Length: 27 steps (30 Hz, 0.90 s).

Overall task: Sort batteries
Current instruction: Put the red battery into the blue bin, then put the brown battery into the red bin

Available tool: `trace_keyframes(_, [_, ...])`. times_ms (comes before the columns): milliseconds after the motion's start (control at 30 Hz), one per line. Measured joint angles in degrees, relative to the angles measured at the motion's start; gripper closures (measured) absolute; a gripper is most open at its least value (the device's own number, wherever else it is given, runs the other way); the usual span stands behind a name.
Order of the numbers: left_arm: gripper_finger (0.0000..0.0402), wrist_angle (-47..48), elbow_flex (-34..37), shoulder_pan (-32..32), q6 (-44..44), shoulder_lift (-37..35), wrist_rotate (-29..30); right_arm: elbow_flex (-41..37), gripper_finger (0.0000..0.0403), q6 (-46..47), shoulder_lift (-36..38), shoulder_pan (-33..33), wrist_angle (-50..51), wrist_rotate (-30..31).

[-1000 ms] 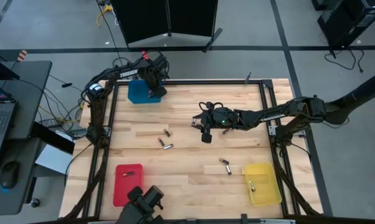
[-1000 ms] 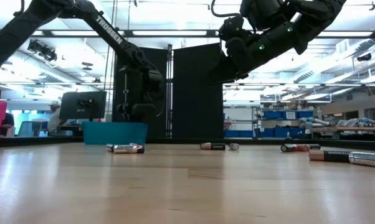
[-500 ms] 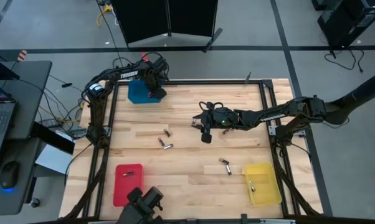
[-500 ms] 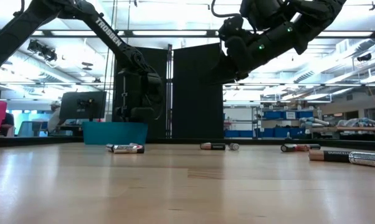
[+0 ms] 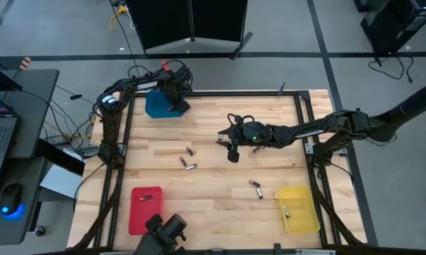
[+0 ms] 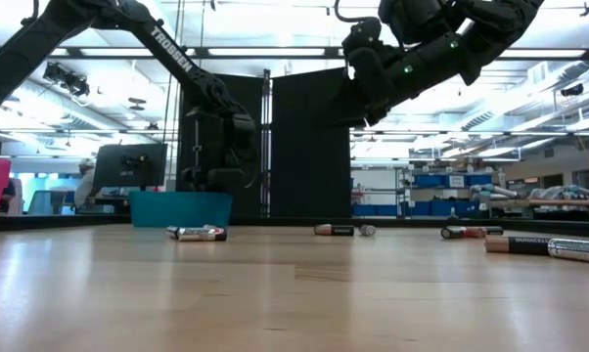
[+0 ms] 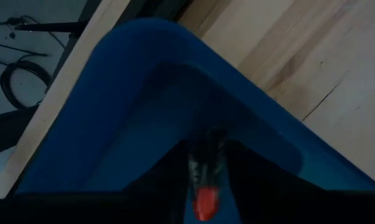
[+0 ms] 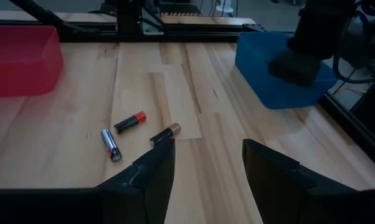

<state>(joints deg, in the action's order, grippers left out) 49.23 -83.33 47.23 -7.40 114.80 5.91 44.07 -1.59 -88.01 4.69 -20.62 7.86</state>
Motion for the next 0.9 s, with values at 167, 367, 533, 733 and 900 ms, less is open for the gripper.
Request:
trace_keyframes(167, [0.0251, 0.6, 0.0, -0.1, -0.4, -0.1, 0.1, 0.0, 0.0204, -0.1, 0.0, 0.4, 0.0, 0.0])
trace_keyframes(367, [0.0237, 0.9, 0.0, -0.2, -0.9, -2.0, 0.9, 0.0, 0.0204, -0.1, 0.0, 0.5, 0.2, 0.0])
trace_keyframes(533, [0.0253, -0.5, 0.0, -1.1, -1.3, -7.1, 1.1, 0.0, 0.0212, -0.5, 0.0, 0.8, 1.2, 0.0])
trace_keyframes(733, [0.0280, -13.0, 8.0, -3.7, -0.2, -16.4, -1.0, 0.0, 0.0268, -0.5, 0.0, 1.8, 4.2, 0.0])
trace_keyframes(900, [0.0290, -29.8, 21.5, -8.3, 0.1, -25.7, -1.8, 0.0, 0.0344, -0.5, 0.0, 2.3, 6.6, 0.0])
